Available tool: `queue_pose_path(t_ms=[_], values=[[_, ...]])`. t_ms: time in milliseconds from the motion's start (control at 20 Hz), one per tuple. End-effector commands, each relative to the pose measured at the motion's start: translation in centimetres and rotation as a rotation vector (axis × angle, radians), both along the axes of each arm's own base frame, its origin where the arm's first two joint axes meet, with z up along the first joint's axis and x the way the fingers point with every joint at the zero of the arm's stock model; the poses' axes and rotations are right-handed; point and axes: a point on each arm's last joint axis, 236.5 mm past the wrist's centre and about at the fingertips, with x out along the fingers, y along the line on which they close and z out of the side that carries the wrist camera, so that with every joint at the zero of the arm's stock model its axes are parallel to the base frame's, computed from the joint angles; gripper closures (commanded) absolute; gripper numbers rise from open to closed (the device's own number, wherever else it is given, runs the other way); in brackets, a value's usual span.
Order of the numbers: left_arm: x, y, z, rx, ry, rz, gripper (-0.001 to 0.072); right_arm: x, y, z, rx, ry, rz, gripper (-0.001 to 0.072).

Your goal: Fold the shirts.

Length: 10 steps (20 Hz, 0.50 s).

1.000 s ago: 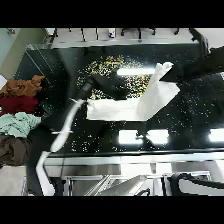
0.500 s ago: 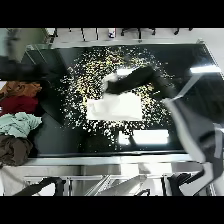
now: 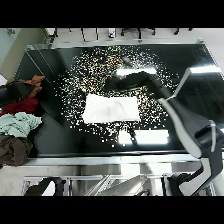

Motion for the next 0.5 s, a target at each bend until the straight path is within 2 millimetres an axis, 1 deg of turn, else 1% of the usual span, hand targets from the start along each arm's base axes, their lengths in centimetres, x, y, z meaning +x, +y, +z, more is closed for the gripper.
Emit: queue_pose_path(t_ms=[0, 50, 100, 150, 200, 300, 400, 450], values=[[-1.0, 0.1, 0.0, 0.009, -0.028, 0.011, 0.0694, -0.9, -13.0, -0.9, -0.11, 0.187, -0.067, 0.0016], [-1.2, 0.0, 0.3, 0.01, -0.035, 0.011, 0.0694, -1.5, -15.2, -1.9, -0.113, 0.244, -0.089, 0.0015], [-1.4, 0.0, 0.6, 0.012, -0.044, 0.011, 0.0694, -2.1, -17.0, -3.4, -0.115, 0.299, -0.108, 0.0008], [-1.7, -0.2, 1.1, 0.01, -0.06, 0.009, 0.0694, -3.8, -18.4, -7.1, -0.122, 0.379, -0.104, 0.0006], [-2.0, -0.3, 1.5, 0.013, -0.072, 0.009, 0.0694, -4.9, -17.2, -10.2, -0.07, 0.445, -0.065, 0.0006], [-2.1, -0.3, 1.6, 0.013, -0.075, 0.008, 0.0694, -4.8, -15.1, -12.5, 0.021, 0.488, -0.044, 0.0006], [-2.1, -0.3, 1.6, 0.012, -0.074, 0.008, 0.0693, -4.7, -13.8, -14.0, 0.052, 0.512, -0.041, 0.0006], [-2.1, -0.3, 1.6, 0.012, -0.075, 0.009, 0.0694, -5.0, -13.2, -14.6, 0.053, 0.522, -0.028, 0.0006]])
